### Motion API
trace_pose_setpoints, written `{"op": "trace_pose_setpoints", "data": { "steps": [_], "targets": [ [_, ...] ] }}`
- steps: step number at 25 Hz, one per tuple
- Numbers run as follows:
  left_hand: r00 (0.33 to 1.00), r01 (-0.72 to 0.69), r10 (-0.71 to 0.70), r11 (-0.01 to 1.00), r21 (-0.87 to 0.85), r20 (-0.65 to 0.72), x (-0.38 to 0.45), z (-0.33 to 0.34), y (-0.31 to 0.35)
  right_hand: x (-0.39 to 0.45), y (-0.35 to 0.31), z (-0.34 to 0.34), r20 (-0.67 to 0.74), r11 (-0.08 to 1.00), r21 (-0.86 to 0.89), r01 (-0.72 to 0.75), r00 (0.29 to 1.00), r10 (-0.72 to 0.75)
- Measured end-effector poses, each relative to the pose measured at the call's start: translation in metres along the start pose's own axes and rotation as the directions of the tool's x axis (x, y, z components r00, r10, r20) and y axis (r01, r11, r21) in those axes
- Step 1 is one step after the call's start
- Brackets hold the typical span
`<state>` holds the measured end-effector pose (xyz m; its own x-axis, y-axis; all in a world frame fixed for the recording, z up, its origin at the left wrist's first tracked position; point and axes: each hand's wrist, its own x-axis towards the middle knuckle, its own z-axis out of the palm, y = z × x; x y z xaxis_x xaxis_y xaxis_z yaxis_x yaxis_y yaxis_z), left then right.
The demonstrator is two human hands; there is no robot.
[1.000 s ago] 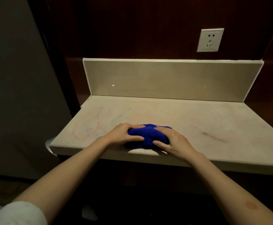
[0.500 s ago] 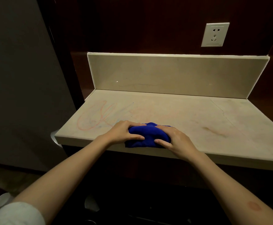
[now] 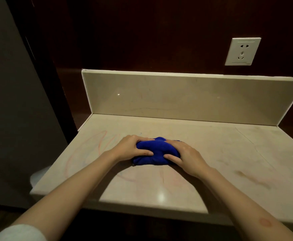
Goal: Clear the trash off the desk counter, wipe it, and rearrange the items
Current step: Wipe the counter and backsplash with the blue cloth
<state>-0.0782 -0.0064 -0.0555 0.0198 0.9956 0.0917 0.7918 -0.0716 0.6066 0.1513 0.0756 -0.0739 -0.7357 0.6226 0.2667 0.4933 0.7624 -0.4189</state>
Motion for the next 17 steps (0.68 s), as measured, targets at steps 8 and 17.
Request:
{"op": "trace_pose_setpoints", "data": {
  "steps": [8, 17],
  "targets": [
    [0.999, -0.011, 0.01, 1.0, 0.026, 0.039, 0.084, -0.036, -0.053, 0.091, 0.025, 0.015, -0.019, 0.998, 0.0, -0.068, 0.998, 0.068],
    [0.999, -0.028, 0.028, 0.999, 0.022, 0.03, 0.15, -0.055, -0.092, 0.156, 0.052, 0.027, -0.073, 0.994, 0.023, -0.105, 0.992, 0.106]
  ]
}}
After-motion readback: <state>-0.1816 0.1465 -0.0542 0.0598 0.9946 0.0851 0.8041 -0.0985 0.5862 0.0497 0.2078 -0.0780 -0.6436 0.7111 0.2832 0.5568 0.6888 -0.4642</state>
